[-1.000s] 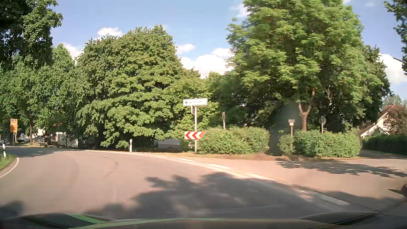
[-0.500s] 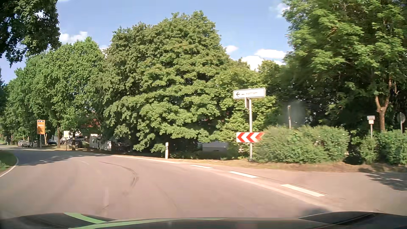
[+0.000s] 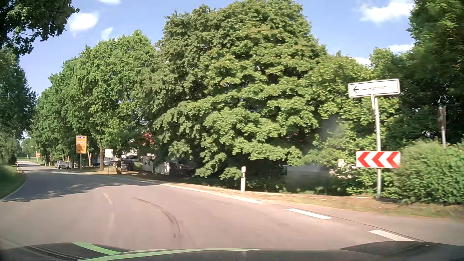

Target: Follow the waypoints while adhering to traffic rules and regulations

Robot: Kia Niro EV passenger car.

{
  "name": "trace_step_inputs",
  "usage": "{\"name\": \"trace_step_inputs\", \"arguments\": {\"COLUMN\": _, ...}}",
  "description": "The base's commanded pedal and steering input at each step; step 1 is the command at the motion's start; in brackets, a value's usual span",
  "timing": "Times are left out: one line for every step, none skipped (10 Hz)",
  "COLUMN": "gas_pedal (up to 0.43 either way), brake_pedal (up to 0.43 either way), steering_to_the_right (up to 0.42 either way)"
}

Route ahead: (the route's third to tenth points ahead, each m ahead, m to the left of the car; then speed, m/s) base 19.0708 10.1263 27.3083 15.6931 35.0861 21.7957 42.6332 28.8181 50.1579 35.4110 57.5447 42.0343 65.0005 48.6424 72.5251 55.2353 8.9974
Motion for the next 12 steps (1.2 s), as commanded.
{"name": "trace_step_inputs", "arguments": {"gas_pedal": 0.079, "brake_pedal": 0.0, "steering_to_the_right": -0.185}}
{"name": "trace_step_inputs", "arguments": {"gas_pedal": 0.087, "brake_pedal": 0.0, "steering_to_the_right": -0.185}}
{"name": "trace_step_inputs", "arguments": {"gas_pedal": 0.098, "brake_pedal": 0.0, "steering_to_the_right": -0.185}}
{"name": "trace_step_inputs", "arguments": {"gas_pedal": 0.098, "brake_pedal": 0.0, "steering_to_the_right": -0.184}}
{"name": "trace_step_inputs", "arguments": {"gas_pedal": 0.098, "brake_pedal": 0.0, "steering_to_the_right": -0.184}}
{"name": "trace_step_inputs", "arguments": {"gas_pedal": 0.118, "brake_pedal": 0.0, "steering_to_the_right": -0.184}}
{"name": "trace_step_inputs", "arguments": {"gas_pedal": 0.13, "brake_pedal": 0.0, "steering_to_the_right": -0.184}}
{"name": "trace_step_inputs", "arguments": {"gas_pedal": 0.138, "brake_pedal": 0.0, "steering_to_the_right": -0.182}}
{"name": "trace_step_inputs", "arguments": {"gas_pedal": 0.157, "brake_pedal": 0.0, "steering_to_the_right": -0.18}}
{"name": "trace_step_inputs", "arguments": {"gas_pedal": 0.169, "brake_pedal": 0.0, "steering_to_the_right": -0.178}}
{"name": "trace_step_inputs", "arguments": {"gas_pedal": 0.169, "brake_pedal": 0.0, "steering_to_the_right": -0.175}}
{"name": "trace_step_inputs", "arguments": {"gas_pedal": 0.169, "brake_pedal": 0.0, "steering_to_the_right": -0.172}}
